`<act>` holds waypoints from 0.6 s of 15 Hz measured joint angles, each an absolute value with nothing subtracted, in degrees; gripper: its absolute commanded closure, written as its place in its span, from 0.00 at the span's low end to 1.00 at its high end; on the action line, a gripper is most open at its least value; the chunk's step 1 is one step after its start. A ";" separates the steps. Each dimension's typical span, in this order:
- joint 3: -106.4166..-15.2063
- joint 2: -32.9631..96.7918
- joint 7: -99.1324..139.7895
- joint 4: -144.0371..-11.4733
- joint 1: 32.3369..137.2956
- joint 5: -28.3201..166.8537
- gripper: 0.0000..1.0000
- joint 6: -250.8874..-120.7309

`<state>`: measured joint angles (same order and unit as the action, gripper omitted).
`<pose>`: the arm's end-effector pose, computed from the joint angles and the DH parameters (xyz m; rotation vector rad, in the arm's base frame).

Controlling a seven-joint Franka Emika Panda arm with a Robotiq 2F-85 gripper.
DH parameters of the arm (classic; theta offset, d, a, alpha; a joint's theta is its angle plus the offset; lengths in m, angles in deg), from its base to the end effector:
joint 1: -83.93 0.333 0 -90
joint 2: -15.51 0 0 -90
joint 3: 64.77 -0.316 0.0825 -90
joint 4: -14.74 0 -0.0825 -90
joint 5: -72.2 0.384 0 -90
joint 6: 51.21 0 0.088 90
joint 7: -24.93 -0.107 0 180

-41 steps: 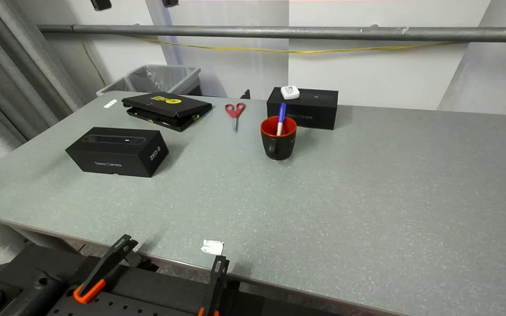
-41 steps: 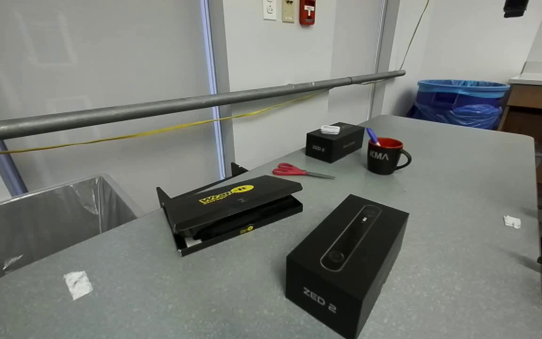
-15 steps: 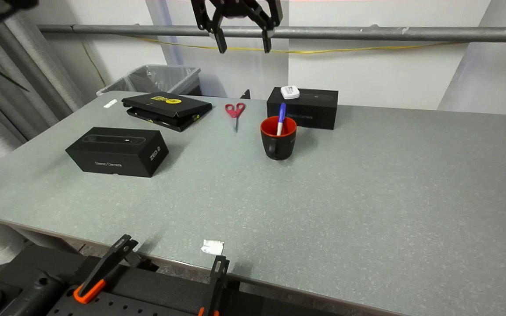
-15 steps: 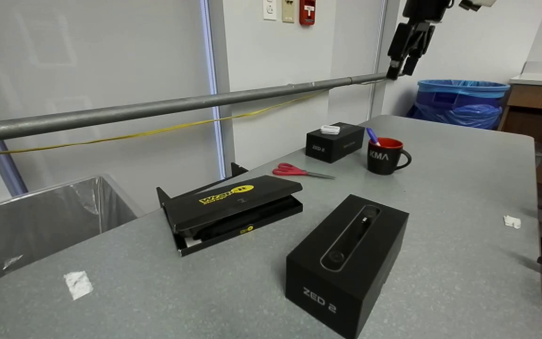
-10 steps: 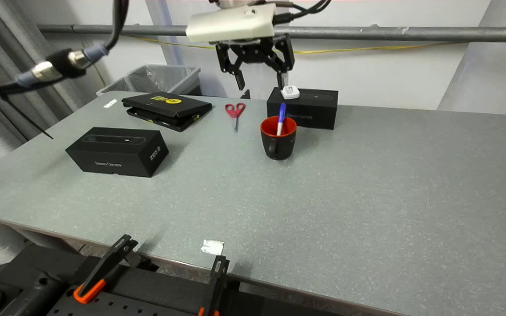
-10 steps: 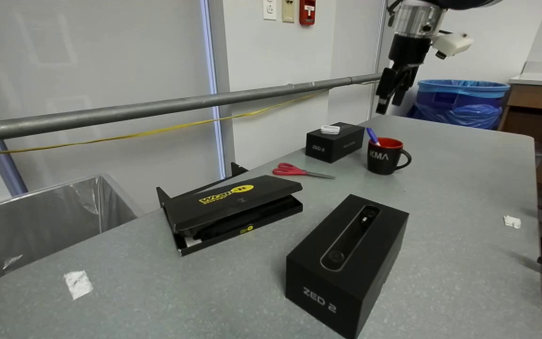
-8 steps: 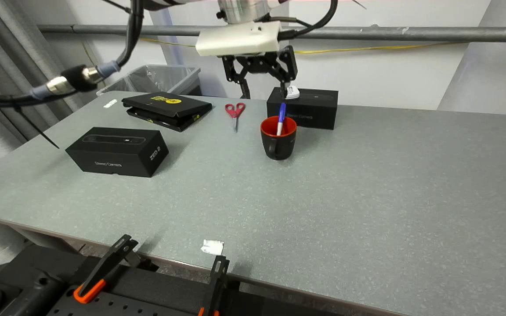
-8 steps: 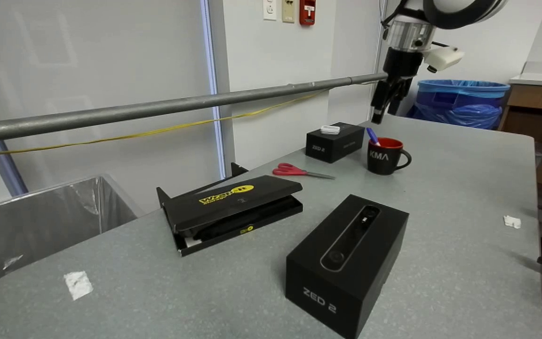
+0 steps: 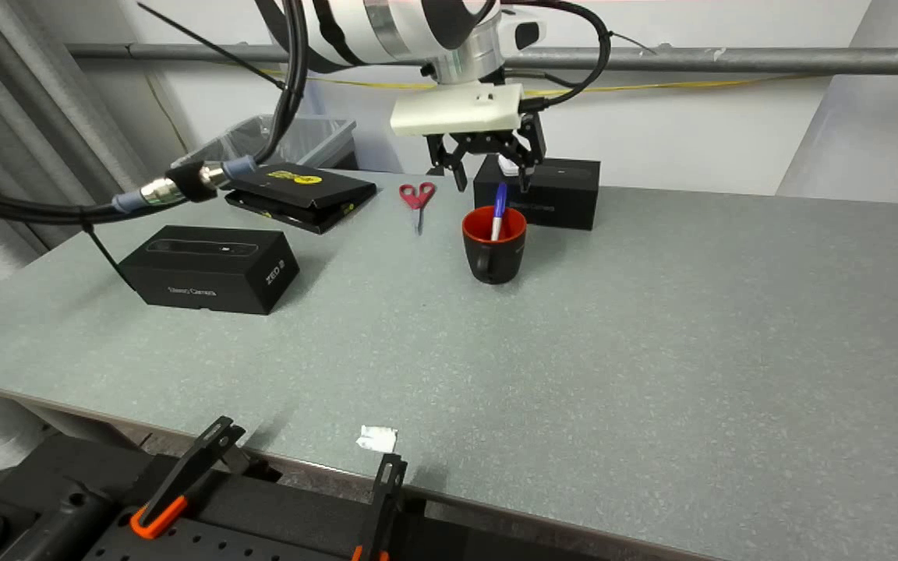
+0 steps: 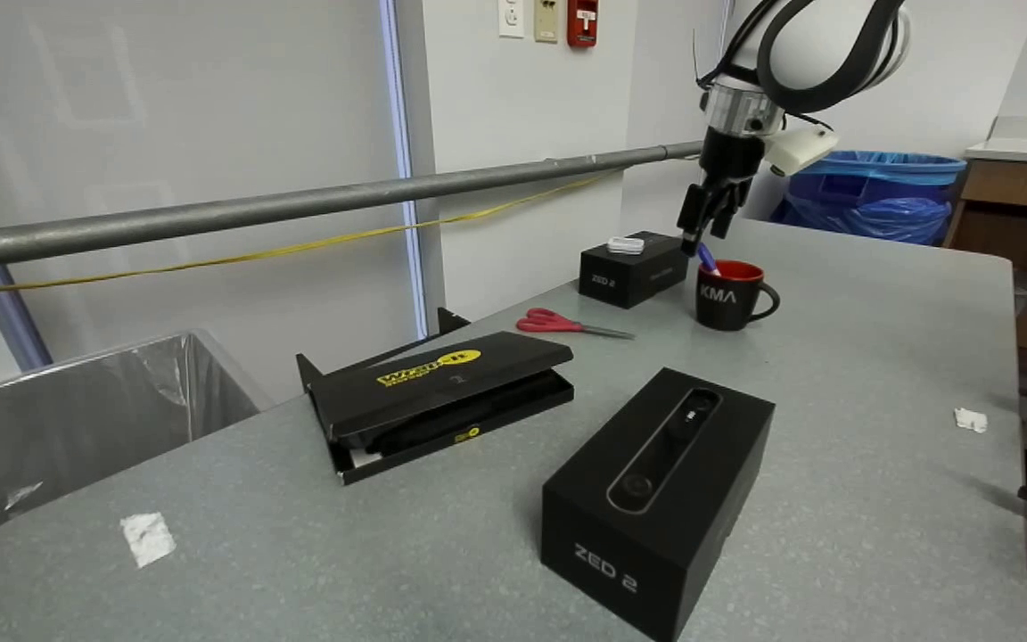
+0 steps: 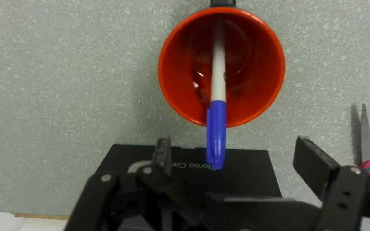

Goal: Take the marker out of the cup and put it on the table

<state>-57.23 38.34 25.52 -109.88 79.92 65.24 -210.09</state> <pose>0.5717 -0.1109 0.2270 3.0015 -0.1005 0.2832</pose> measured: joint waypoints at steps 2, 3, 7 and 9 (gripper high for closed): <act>-57.06 39.95 25.48 -108.42 79.92 65.25 0.08 -210.09; -57.00 40.59 25.47 -107.90 79.92 65.25 0.26 -210.09; -56.98 41.90 25.47 -106.64 79.92 65.58 0.54 -210.09; -56.98 41.98 25.47 -106.38 79.92 65.92 0.68 -210.09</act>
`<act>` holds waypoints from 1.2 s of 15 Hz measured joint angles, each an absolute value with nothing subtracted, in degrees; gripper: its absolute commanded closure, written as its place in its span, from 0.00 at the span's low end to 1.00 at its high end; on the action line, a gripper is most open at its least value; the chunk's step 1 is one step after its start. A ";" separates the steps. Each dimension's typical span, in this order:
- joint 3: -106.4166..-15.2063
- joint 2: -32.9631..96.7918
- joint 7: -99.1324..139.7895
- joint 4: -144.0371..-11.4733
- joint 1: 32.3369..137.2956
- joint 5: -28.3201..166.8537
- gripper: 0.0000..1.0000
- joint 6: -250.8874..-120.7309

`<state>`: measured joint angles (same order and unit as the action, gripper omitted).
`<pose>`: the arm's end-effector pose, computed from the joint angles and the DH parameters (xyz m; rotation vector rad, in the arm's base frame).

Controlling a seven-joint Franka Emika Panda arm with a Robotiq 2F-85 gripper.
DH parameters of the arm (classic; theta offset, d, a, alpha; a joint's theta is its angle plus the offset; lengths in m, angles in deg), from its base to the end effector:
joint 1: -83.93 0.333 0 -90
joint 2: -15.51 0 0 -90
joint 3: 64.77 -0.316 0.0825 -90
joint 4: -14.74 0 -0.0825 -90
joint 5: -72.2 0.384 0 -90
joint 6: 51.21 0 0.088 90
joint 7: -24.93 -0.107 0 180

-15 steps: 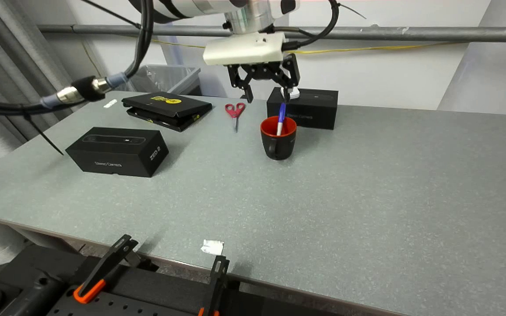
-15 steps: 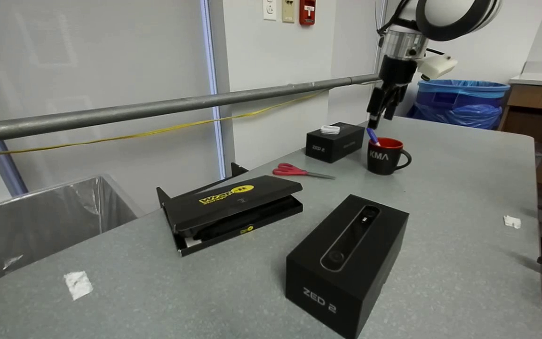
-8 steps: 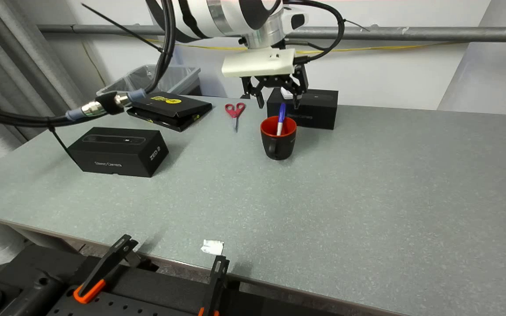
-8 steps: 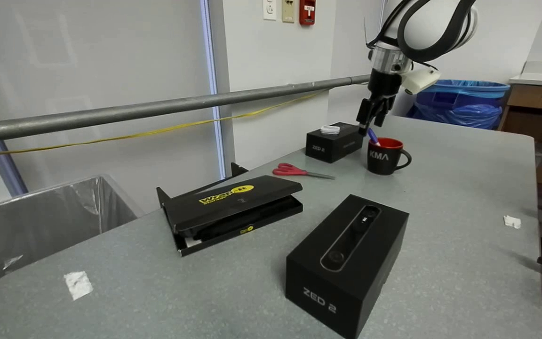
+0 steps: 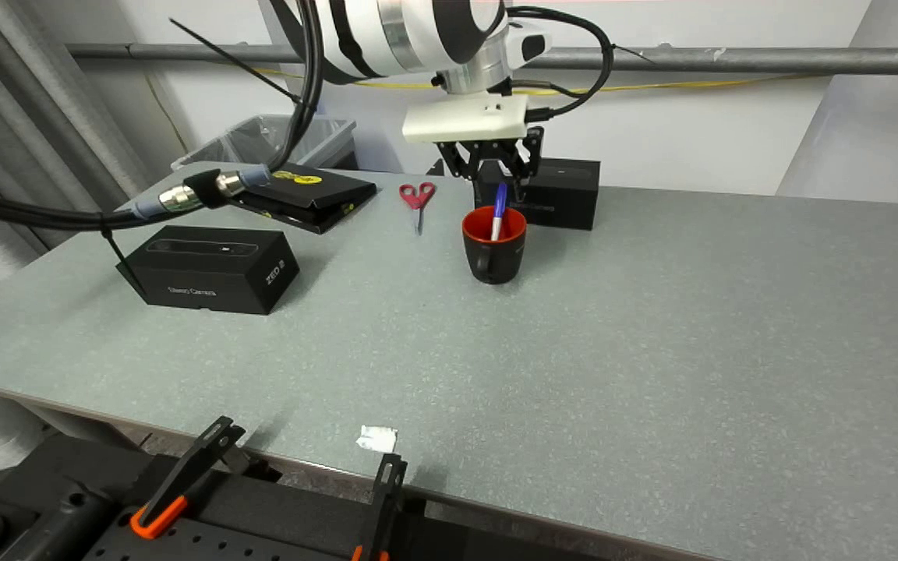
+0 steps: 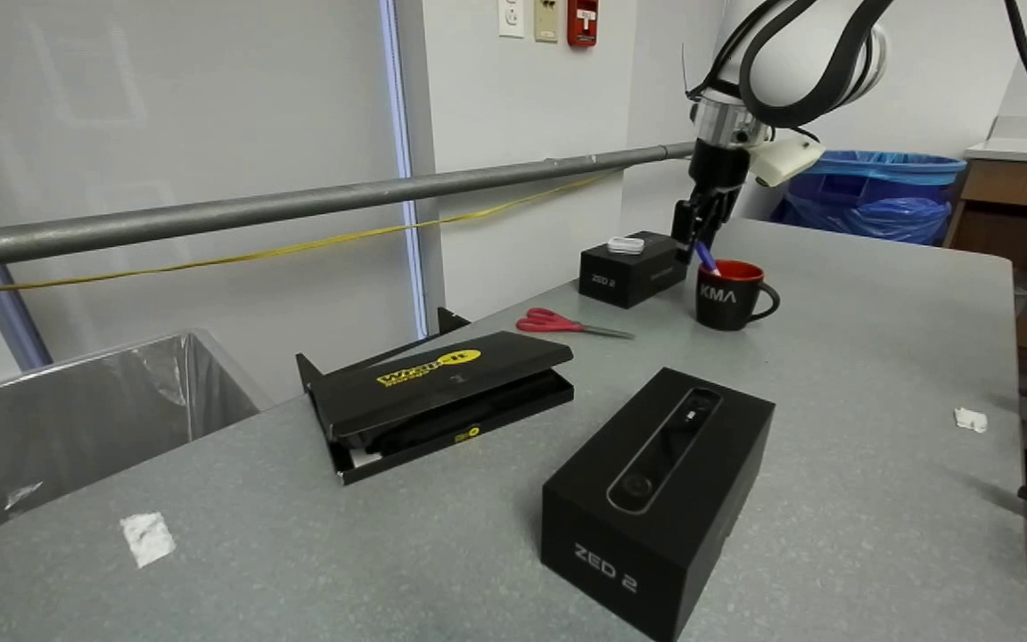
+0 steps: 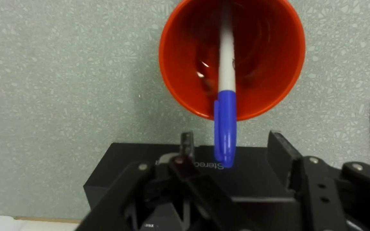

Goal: Take the marker out of the cup and put it on the table

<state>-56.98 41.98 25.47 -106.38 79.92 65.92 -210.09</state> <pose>0.5862 -0.1164 0.2134 2.9975 -0.1169 0.2793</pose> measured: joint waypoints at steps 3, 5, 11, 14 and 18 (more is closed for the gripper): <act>-56.90 41.87 25.36 -106.28 79.92 65.98 0.90 -210.09; -56.70 41.63 24.98 -106.28 79.89 66.04 1.00 -210.08; -56.12 39.35 23.50 -106.52 79.78 67.25 0.97 -209.10; -56.13 34.47 23.39 -107.71 79.80 67.25 0.97 -205.95; -57.04 23.71 23.74 -111.22 80.00 67.21 0.97 -198.72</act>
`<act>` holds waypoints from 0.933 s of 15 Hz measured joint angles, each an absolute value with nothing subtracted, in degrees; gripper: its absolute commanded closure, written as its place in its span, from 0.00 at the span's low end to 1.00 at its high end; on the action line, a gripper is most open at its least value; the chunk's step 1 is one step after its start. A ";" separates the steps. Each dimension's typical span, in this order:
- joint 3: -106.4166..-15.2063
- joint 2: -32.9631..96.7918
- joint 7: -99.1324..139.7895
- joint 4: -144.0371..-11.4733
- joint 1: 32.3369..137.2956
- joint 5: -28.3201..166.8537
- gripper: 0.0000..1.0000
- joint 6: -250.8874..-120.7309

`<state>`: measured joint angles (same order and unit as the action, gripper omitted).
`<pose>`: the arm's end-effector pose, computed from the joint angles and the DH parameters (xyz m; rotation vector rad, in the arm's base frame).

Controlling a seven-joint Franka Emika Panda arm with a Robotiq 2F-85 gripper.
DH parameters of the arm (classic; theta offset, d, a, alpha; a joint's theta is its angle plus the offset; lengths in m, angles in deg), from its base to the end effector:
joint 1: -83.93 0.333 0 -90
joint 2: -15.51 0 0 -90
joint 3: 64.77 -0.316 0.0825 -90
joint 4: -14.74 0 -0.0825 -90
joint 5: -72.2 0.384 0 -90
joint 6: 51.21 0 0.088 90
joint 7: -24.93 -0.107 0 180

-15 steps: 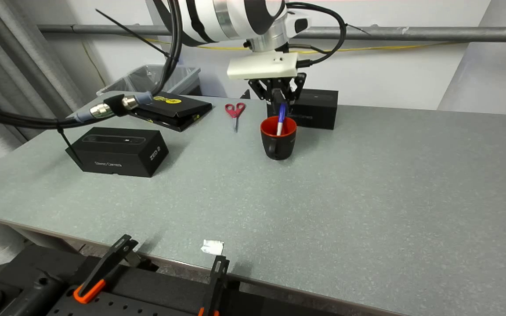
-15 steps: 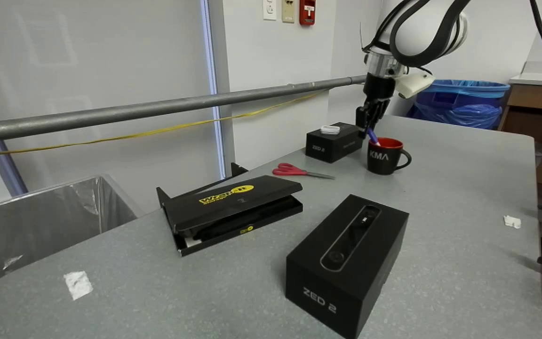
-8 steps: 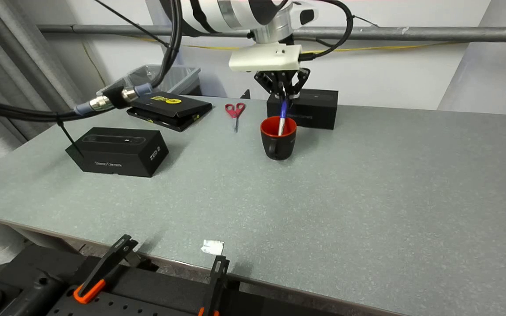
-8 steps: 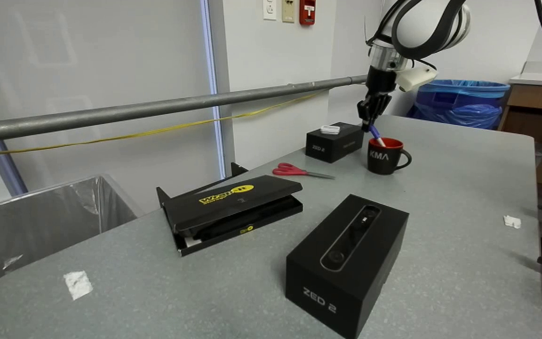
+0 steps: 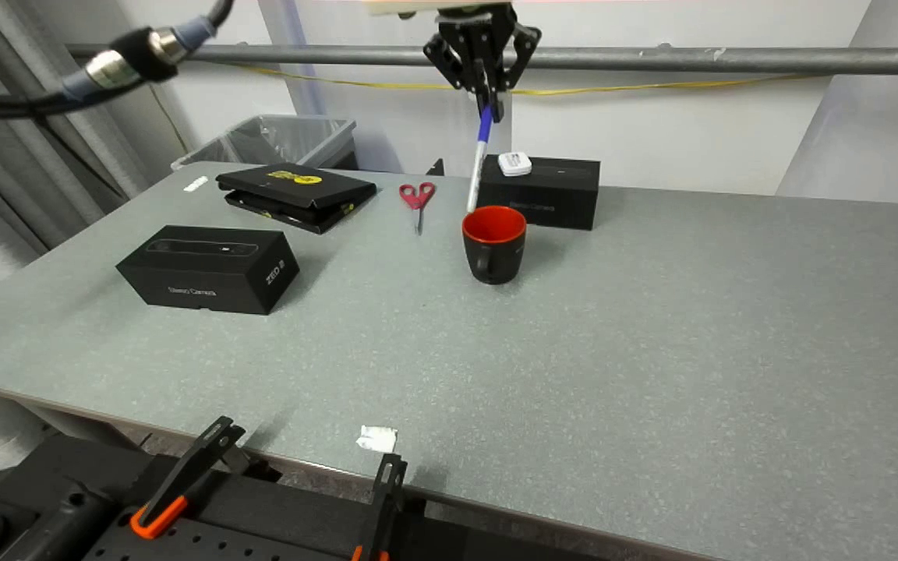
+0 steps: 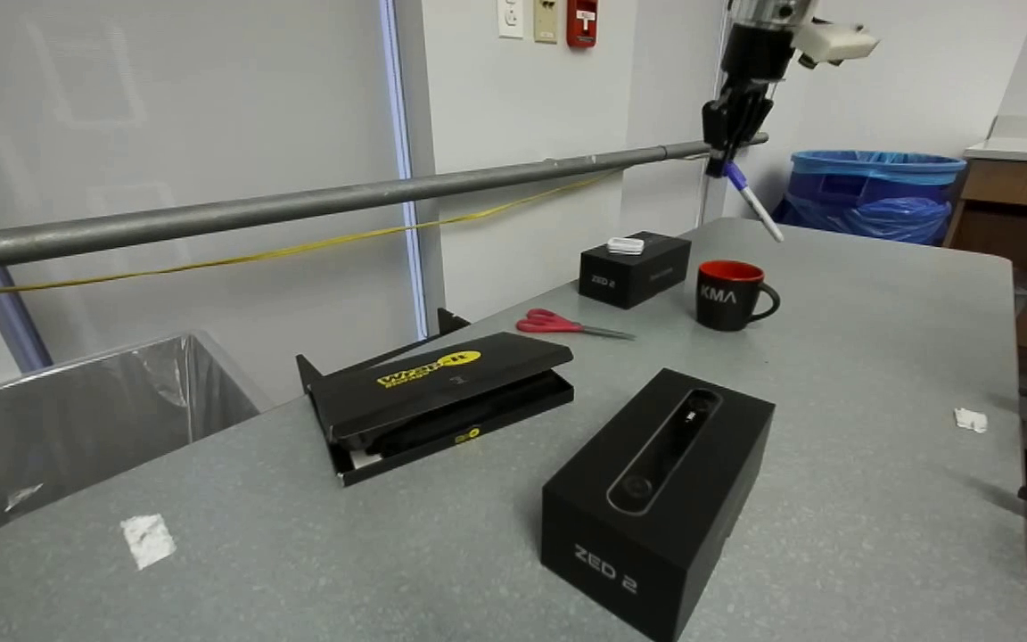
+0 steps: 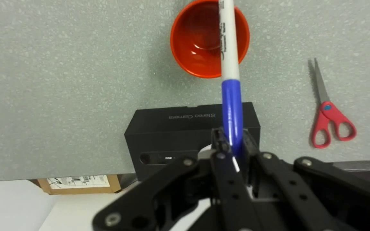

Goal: Take the marker out of the cup and put it on the table

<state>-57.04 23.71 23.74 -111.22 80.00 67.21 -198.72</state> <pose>0.5587 -0.1128 0.3425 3.0185 -0.2309 0.3435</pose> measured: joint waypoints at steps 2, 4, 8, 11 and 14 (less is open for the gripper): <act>-58.65 19.43 24.08 -112.95 80.19 67.58 0.97 -195.52; -60.69 18.12 24.12 -114.53 80.90 68.24 0.97 -194.15; -63.60 22.25 23.89 -117.15 82.83 68.03 0.97 -194.14; -64.01 28.05 23.13 -117.59 84.20 64.08 0.97 -195.04; -63.81 33.16 23.13 -116.89 84.87 60.79 0.97 -195.11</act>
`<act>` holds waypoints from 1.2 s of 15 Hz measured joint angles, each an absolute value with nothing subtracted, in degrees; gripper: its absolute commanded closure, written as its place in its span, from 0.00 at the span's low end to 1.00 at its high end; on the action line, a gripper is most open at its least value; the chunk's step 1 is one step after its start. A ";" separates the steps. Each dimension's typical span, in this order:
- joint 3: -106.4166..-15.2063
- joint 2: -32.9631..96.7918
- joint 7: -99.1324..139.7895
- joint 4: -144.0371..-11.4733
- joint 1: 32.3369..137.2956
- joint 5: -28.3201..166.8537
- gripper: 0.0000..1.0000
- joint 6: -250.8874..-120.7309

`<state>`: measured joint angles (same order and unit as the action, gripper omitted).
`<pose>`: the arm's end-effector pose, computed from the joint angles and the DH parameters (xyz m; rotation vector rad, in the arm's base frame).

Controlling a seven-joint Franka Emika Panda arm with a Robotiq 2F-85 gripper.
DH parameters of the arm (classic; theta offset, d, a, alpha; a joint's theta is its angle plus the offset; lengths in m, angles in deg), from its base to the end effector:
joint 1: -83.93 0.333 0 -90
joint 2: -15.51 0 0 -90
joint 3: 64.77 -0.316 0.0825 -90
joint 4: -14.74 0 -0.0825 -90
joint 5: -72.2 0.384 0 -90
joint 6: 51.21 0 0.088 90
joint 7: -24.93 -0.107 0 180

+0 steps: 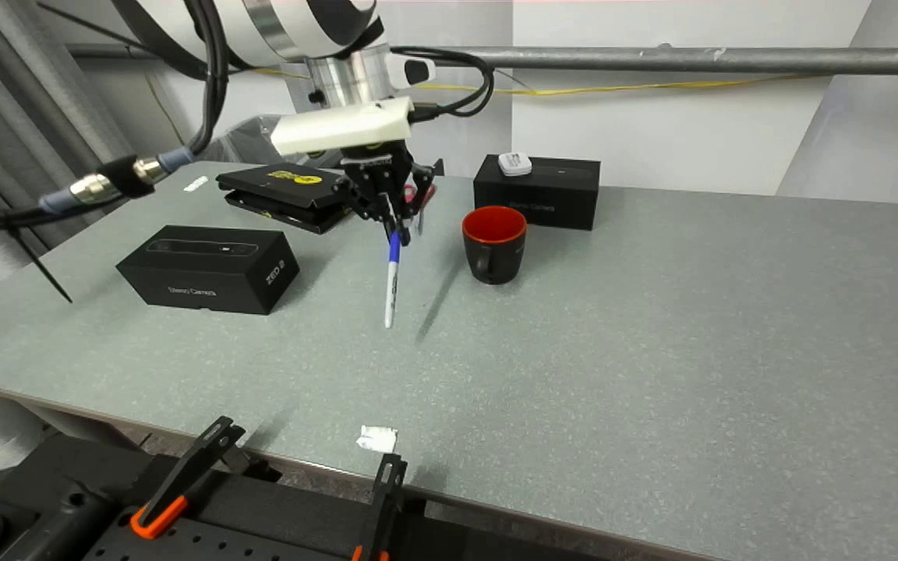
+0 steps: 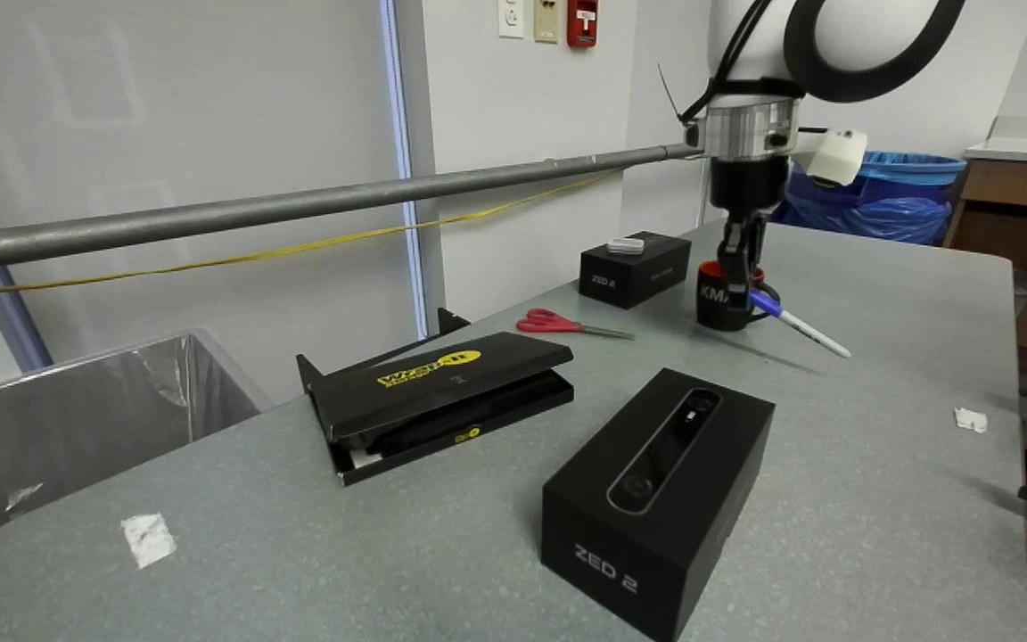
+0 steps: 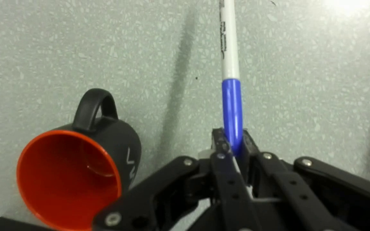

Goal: Take the marker out of the cup and put it on the table

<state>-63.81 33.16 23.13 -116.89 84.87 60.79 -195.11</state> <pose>0.5190 0.0012 0.2063 3.0154 0.2044 -0.1393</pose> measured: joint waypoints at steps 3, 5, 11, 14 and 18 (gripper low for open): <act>-63.48 37.01 23.13 -115.28 85.40 58.85 0.63 -195.11; -62.89 38.54 23.00 -114.37 86.15 56.94 0.56 -195.20; -61.15 40.40 22.02 -113.23 88.55 52.14 0.11 -196.16; -60.66 40.68 21.49 -113.04 89.23 50.97 0.00 -196.62; -60.58 41.07 20.59 -113.02 89.91 50.50 0.00 -197.30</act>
